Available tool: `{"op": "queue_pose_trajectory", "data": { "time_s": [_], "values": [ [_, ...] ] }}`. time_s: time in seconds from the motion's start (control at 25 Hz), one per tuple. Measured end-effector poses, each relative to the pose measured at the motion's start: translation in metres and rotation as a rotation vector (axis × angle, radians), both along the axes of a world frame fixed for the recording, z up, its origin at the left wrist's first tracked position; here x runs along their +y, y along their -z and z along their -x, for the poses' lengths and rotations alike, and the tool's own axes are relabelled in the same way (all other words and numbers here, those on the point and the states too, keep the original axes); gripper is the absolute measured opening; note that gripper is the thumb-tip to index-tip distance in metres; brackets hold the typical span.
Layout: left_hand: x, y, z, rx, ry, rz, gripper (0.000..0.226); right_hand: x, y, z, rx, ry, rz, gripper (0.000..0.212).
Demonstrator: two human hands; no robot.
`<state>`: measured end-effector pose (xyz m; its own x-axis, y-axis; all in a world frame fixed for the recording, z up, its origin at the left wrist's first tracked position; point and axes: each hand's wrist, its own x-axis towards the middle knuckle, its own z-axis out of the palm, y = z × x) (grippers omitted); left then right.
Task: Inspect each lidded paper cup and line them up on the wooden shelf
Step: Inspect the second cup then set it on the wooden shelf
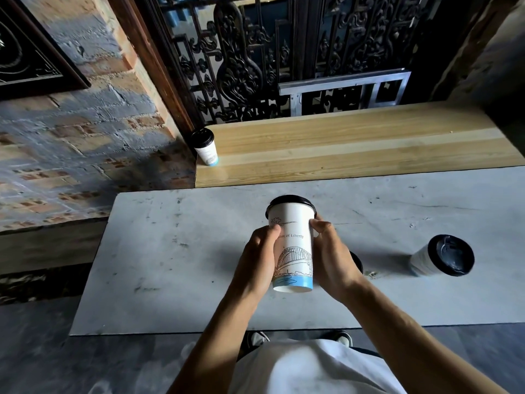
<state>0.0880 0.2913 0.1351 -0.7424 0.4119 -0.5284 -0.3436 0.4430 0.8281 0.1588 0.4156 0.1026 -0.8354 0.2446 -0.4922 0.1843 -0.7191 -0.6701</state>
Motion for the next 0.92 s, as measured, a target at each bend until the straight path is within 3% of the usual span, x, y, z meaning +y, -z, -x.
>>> {"op": "queue_pose_trajectory", "data": {
  "time_s": [0.08,0.2,0.36,0.48,0.56,0.72,0.92],
  "values": [
    [-0.005,0.001,0.000,0.083,0.020,0.047,0.062,0.002,-0.001,-0.002,0.023,0.007,-0.009,0.051],
    [-0.017,0.006,-0.002,0.327,-0.001,0.046,0.052,0.005,0.003,-0.003,0.022,0.033,-0.060,0.041],
    [-0.026,0.009,-0.004,0.591,-0.009,-0.099,0.026,0.004,0.008,-0.003,-0.009,0.043,-0.094,0.045],
    [-0.028,0.011,-0.003,0.710,0.032,-0.132,0.029,0.002,0.009,-0.004,0.012,0.016,-0.137,0.045],
    [-0.030,0.014,-0.002,0.734,0.023,-0.137,0.029,0.003,0.008,-0.004,0.012,-0.007,-0.155,0.040],
    [-0.032,0.009,-0.001,0.603,-0.072,-0.195,0.024,0.013,0.008,-0.009,0.006,0.004,-0.112,0.061],
    [-0.035,0.007,-0.002,0.586,-0.065,-0.168,0.023,0.014,0.009,-0.015,0.060,0.017,-0.156,0.059]
  ]
}}
